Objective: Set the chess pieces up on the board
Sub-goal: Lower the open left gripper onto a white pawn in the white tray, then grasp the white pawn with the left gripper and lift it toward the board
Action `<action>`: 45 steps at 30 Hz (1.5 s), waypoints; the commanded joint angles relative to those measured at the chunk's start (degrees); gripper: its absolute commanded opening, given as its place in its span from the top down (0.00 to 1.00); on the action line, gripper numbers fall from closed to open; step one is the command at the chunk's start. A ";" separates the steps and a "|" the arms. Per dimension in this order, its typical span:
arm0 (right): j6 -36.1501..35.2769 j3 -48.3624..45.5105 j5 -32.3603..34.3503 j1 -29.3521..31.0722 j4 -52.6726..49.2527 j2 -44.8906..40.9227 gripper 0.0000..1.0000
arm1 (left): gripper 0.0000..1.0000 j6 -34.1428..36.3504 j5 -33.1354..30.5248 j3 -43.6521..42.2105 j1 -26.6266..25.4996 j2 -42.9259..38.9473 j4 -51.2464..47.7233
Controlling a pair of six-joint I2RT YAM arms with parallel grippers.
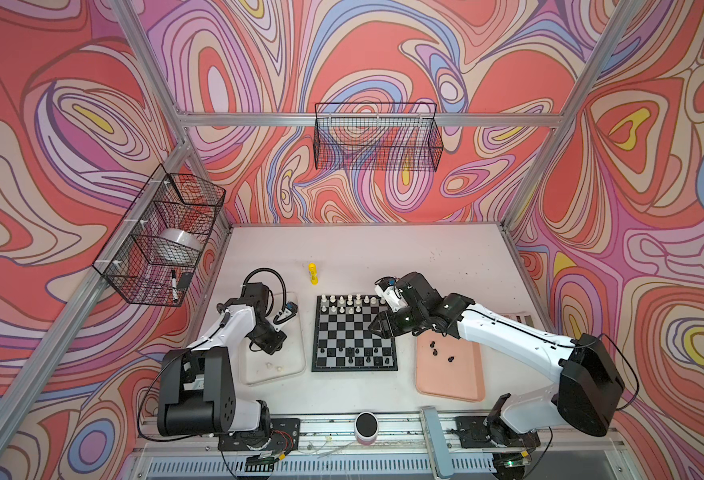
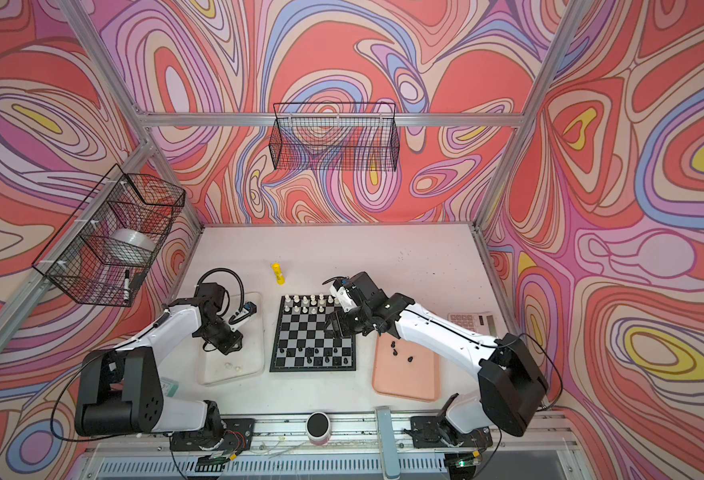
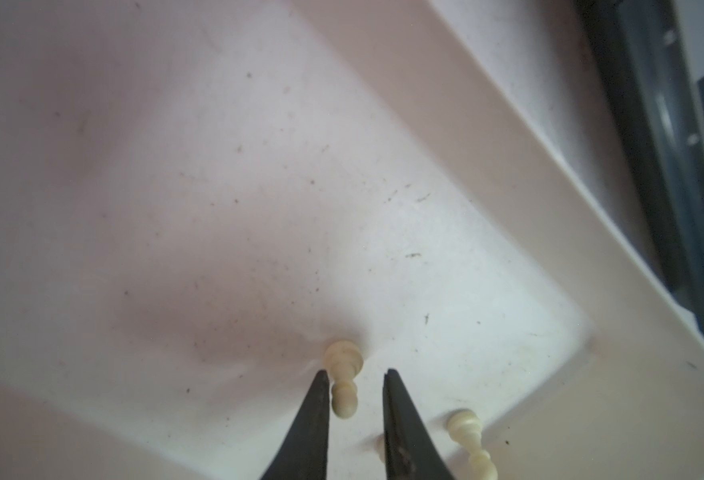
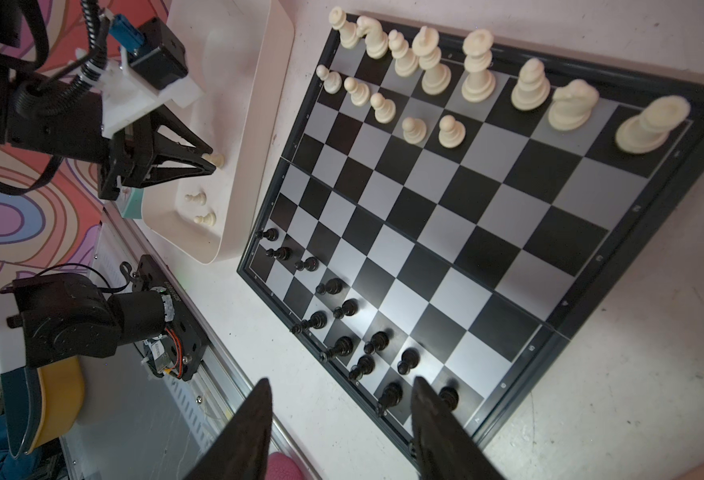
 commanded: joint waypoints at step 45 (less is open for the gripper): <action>0.25 -3.11 0.81 0.43 1.71 -0.95 0.45 | 0.88 0.65 -1.06 8.97 -1.46 -1.14 -7.01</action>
